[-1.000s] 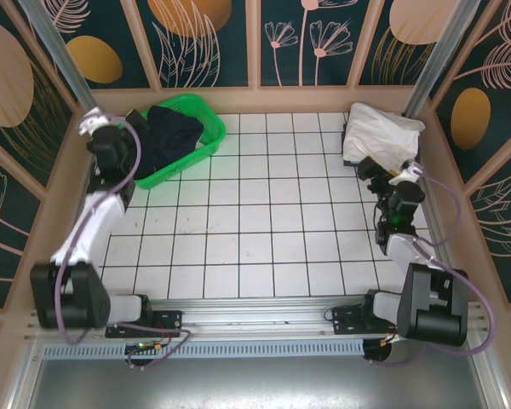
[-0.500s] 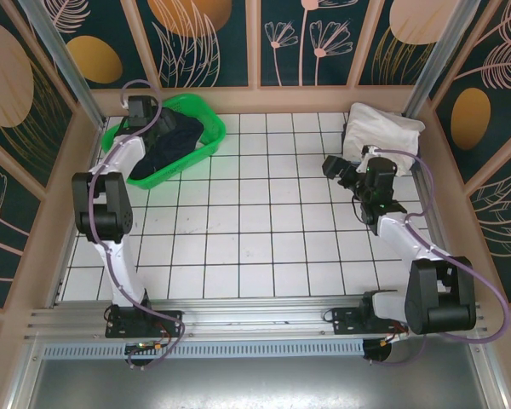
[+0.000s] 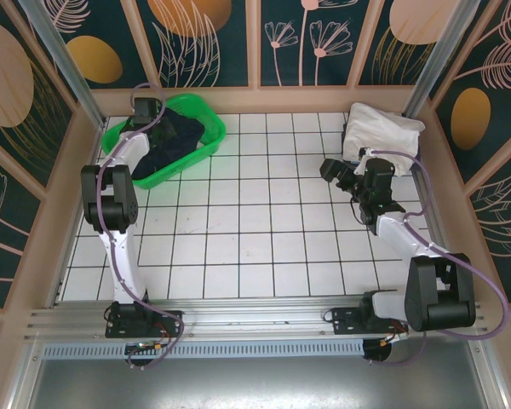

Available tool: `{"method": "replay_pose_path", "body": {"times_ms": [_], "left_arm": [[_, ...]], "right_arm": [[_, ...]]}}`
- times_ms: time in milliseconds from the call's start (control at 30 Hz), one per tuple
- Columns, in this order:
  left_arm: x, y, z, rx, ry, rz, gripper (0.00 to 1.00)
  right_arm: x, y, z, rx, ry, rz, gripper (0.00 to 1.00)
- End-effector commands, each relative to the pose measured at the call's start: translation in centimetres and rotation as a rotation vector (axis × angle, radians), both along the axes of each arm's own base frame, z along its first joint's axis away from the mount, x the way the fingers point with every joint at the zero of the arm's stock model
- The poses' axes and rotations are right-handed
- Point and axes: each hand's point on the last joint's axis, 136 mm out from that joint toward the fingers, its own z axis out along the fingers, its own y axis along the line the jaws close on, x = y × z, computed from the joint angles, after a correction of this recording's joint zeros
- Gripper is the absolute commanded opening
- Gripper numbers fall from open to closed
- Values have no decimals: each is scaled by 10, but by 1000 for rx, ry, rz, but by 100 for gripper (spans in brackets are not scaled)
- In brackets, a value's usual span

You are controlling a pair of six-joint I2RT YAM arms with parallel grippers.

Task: Fold and stack the t-shirts

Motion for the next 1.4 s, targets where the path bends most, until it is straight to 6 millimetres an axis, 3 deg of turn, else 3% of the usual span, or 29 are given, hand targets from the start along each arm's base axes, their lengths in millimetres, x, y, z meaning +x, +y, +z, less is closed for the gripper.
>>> {"method": "replay_pose_path", "body": {"times_ms": [0, 167, 267, 400, 433, 467, 500, 700, 833, 867, 967, 1067, 1167, 1233, 1267, 1300, 1333, 1367], "left_arm": [[-1, -14, 74, -54, -129, -33, 0], [-18, -37, 176, -95, -361, -55, 0], [-33, -49, 249, -84, -505, -53, 0], [-67, -67, 346, -120, -715, -53, 0], [-72, -76, 360, -132, -750, -71, 0], [-92, -84, 392, -152, -820, -91, 0], [-104, -97, 412, -163, -867, -121, 0], [-169, -187, 492, -197, -1059, -323, 0], [-208, -229, 537, -277, -1174, -468, 0], [-204, -243, 533, -297, -1168, -521, 0], [-199, -252, 529, -331, -1147, -538, 0], [-183, -255, 501, -336, -1079, -506, 0], [-153, -251, 436, -296, -936, -396, 0], [-128, -240, 372, -214, -802, -279, 6], [-118, -233, 339, -176, -740, -226, 14], [-113, -229, 311, -139, -690, -201, 32], [-106, -224, 279, -102, -627, -166, 59], [-99, -220, 251, -75, -567, -143, 71]], "right_arm": [[-4, 7, 4, 8, -22, 34, 99], [-13, 2, 11, 39, -78, -1, 99], [-16, 6, 19, 59, -108, 22, 98], [-19, 13, 28, 72, -122, 62, 96], [-20, 13, 30, 76, -128, 68, 96], [-21, 15, 32, 83, -135, 78, 95], [-22, 17, 34, 91, -140, 86, 95], [-33, 29, 54, 153, -201, 161, 93], [-42, 37, 66, 180, -250, 218, 92], [-45, 38, 69, 185, -265, 227, 92], [-54, 45, 77, 200, -302, 276, 92], [-61, 48, 83, 200, -326, 304, 92], [-62, 45, 82, 181, -319, 283, 92], [-59, 39, 73, 160, -281, 242, 92], [-57, 34, 65, 146, -249, 210, 91], [-54, 31, 56, 134, -213, 186, 91], [-52, 27, 45, 118, -169, 157, 91], [-49, 22, 31, 100, -111, 120, 90]]}}
